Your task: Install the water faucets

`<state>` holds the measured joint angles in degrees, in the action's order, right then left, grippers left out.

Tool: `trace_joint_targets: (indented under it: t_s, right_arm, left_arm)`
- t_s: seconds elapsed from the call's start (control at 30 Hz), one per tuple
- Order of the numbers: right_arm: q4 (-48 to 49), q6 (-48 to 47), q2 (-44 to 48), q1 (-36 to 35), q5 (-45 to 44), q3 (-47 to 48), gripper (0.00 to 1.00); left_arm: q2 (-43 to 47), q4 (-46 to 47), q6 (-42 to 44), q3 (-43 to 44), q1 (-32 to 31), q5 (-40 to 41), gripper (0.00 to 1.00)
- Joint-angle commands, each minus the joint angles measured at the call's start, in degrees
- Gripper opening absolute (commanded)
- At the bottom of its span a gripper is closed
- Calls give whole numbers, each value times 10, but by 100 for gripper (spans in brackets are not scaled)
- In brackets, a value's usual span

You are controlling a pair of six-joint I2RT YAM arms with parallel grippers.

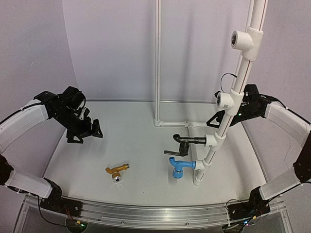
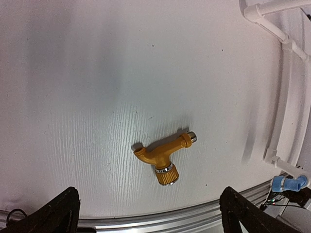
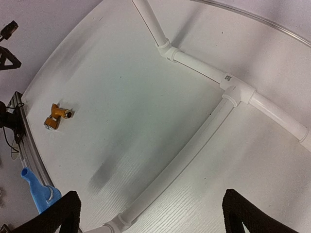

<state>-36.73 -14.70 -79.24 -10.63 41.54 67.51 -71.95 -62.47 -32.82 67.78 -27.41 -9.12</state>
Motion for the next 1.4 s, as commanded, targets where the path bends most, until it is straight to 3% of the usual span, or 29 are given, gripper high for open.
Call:
trace_joint_targets:
  t_s: [0.0, 0.3, 0.53, 0.8, 1.37]
  right_arm:
    - [-3, 1, 13, 1, -2, 8, 98]
    - [-2, -8, -6, 2, 16, 4, 98]
    - [-43, -59, -52, 0, 48, 33, 98]
    - [-83, -92, -71, 0, 52, 59, 98]
    - [-119, -112, -82, 0, 81, 96, 98]
  left_arm:
    - [4, -17, 52, -5, -56, -3, 100]
    - [-31, 84, 114, -55, -164, -20, 100]
    - [-138, 114, 214, -61, -256, 36, 100]
    - [-236, 129, 321, -39, -259, 65, 100]
    - [-269, 175, 435, -96, -255, 43, 100]
